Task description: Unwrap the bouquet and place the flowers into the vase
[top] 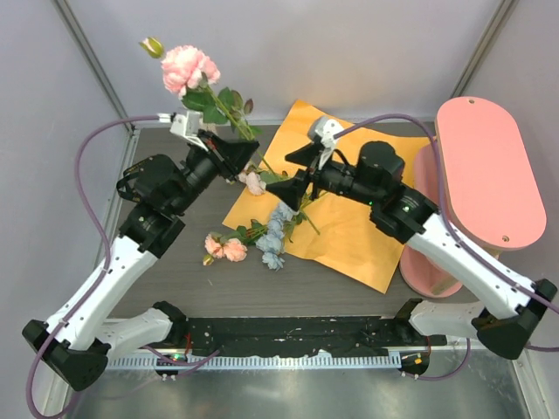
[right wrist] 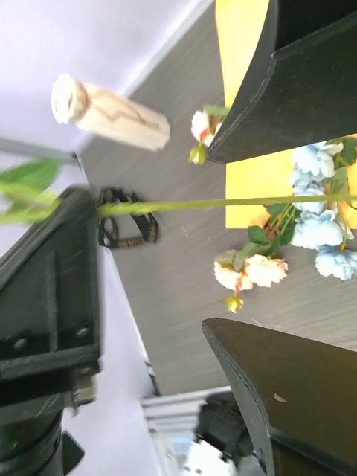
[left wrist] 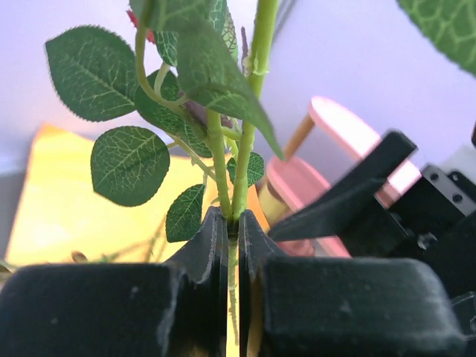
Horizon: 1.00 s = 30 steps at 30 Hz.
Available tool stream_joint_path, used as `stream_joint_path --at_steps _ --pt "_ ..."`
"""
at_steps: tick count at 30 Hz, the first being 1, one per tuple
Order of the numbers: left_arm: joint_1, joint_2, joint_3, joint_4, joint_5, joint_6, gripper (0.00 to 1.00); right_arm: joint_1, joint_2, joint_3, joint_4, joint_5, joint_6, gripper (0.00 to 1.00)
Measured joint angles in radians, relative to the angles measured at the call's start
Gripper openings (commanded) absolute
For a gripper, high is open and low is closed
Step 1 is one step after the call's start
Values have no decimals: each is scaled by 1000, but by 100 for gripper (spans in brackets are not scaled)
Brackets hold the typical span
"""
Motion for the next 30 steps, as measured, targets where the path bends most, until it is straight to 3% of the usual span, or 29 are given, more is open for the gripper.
stream_joint_path --at_steps 8,15,23,30 --pt "120 145 471 -143 -80 186 0 0 -246 -1 -78 436 19 92" --pt "363 365 879 -230 -111 295 0 -1 -325 -27 -94 578 -7 93" --pt "560 531 1079 -229 -92 307 0 -1 -217 -49 -193 604 -22 94" --pt "645 622 1102 -229 -58 288 0 -1 -195 -90 -248 627 -53 95"
